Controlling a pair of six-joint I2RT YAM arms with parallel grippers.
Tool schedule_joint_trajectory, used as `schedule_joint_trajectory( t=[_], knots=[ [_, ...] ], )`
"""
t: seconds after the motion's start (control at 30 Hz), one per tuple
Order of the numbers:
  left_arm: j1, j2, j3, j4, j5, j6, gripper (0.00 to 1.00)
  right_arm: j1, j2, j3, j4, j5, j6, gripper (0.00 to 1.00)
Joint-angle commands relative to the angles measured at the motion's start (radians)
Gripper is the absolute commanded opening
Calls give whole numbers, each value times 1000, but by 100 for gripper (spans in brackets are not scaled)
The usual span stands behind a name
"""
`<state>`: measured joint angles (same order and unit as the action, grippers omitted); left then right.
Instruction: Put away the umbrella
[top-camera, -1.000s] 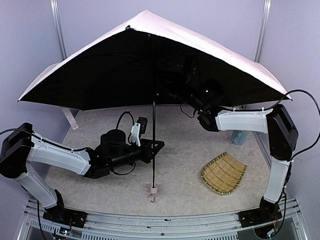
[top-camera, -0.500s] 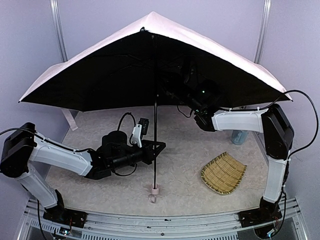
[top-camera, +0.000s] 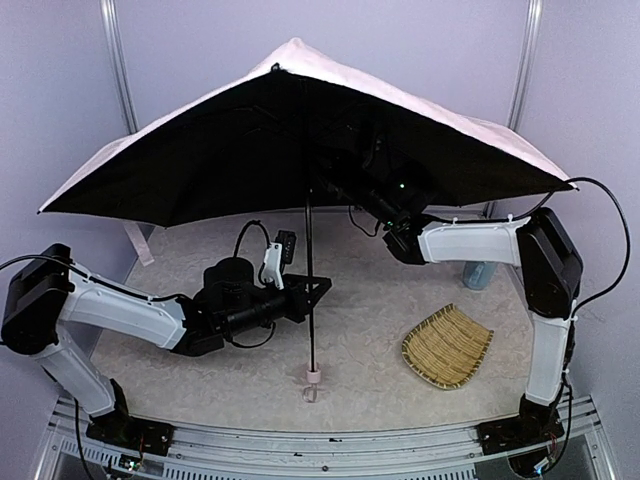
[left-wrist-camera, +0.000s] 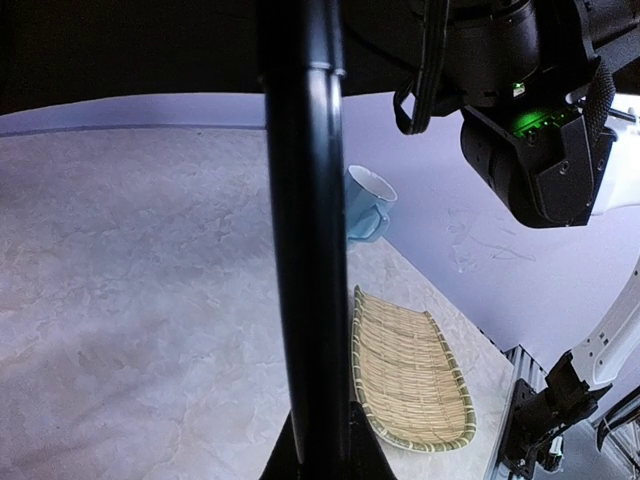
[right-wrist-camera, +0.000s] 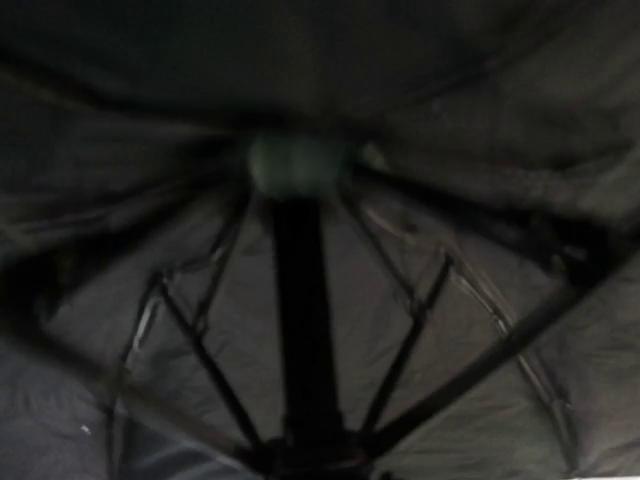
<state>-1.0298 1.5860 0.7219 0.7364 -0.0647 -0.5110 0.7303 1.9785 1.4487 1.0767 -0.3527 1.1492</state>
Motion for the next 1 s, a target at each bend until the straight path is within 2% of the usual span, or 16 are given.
schedule_joint_trajectory(
  t=[0.0, 0.27, 0.43, 0.6, 0.67, 0.7, 0.73, 0.83, 0.97],
  knots=[
    [-19, -5, 35, 60, 47, 84, 0, 7, 16, 27, 18, 18, -3, 2],
    [-8, -50, 12, 20, -5, 116, 0, 6, -7, 3, -3, -25, -28, 0],
    [29, -134, -45, 21, -15, 131, 0, -2, -84, -16, -244, -57, -268, 3],
    [-4, -127, 33, -137, -56, 221, 0, -10, -103, -10, -396, -83, -431, 4],
    [-6, -141, 34, -135, -74, 213, 0, -9, -101, 3, -451, -98, -488, 9],
    [-6, -151, 35, -132, -97, 212, 0, -8, -103, 1, -492, -65, -509, 15],
    [-6, -154, 43, -141, -122, 209, 0, -8, -110, -10, -511, -15, -525, 23],
    [-15, -126, 116, -249, -241, 190, 0, 8, -154, -83, -471, 172, -600, 38],
    [-40, -63, 229, -392, -339, 149, 0, 67, -196, -136, -409, 393, -753, 45]
  ],
)
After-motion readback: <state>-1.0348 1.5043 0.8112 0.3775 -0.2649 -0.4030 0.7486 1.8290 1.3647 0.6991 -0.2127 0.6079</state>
